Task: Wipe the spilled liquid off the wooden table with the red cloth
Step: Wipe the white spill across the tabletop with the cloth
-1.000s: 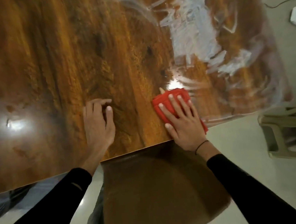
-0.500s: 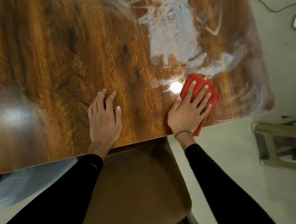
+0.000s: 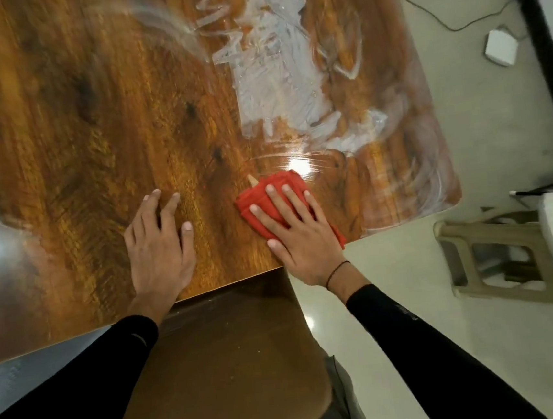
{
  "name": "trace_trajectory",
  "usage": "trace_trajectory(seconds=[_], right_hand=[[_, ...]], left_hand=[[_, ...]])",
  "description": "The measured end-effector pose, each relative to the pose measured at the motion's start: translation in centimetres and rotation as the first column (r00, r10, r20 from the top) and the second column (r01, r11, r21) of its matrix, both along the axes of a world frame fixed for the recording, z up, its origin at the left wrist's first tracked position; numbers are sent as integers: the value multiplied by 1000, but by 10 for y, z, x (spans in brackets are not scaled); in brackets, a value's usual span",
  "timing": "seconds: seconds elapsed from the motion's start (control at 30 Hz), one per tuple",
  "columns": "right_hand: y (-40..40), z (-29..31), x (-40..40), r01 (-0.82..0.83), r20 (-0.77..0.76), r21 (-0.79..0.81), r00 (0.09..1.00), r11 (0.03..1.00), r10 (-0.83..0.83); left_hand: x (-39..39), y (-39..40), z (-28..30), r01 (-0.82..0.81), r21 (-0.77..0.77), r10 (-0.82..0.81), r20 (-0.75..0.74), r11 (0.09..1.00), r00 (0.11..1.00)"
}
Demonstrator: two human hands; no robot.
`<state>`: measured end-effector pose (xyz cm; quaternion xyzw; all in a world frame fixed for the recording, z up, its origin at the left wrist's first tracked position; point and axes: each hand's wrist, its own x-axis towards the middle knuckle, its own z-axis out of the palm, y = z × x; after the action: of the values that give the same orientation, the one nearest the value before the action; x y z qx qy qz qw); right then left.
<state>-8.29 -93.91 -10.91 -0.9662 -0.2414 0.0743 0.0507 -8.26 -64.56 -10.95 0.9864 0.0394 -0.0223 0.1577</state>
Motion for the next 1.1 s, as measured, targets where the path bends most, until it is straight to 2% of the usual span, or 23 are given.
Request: trace_trajectory(seconds=[0.2,0.3,0.5,0.6,0.67,0.8,0.87,0.9,0.97,1.03,1.1], right_hand=[[-112,12,28,252,-24,-28,967,967,-253],[-154,12,42,355,-5,-20,935,935,-355],[-232,15,76,530,-33,22,848,848,-529],[-246,16,76,612,-15,40,791,790,-612],[-239,15,71,702,3,52,711,710,-703],[-205,9,58,941,14,54,334,334,-943],[-183,7,51,960,10,43,277,277,-961],[-175,6,49,954,8,44,297,297,-955],[-165,4,47,914,33,34,403,405,-914],[-160,1,43,819,42,38,571,573,-820],[-159,-1,33,655,30,69,753,753,-658]], left_hand=[[0,-7,10,-10,5,10,-35,1000,999],[2,-21,19,84,1,-84,-46,996,995],[36,-152,32,310,-121,-312,-3,943,950],[62,-215,26,351,-145,-355,2,925,935],[71,-234,18,319,-124,-323,-17,940,946],[72,-240,6,306,-10,-306,-25,952,952],[73,-242,6,302,-7,-302,-27,953,953],[73,-243,6,296,-6,-296,-22,955,955],[74,-245,6,285,-4,-285,-6,959,959],[73,-247,7,273,-12,-273,-5,962,962],[72,-248,7,257,-27,-258,-14,966,966]])
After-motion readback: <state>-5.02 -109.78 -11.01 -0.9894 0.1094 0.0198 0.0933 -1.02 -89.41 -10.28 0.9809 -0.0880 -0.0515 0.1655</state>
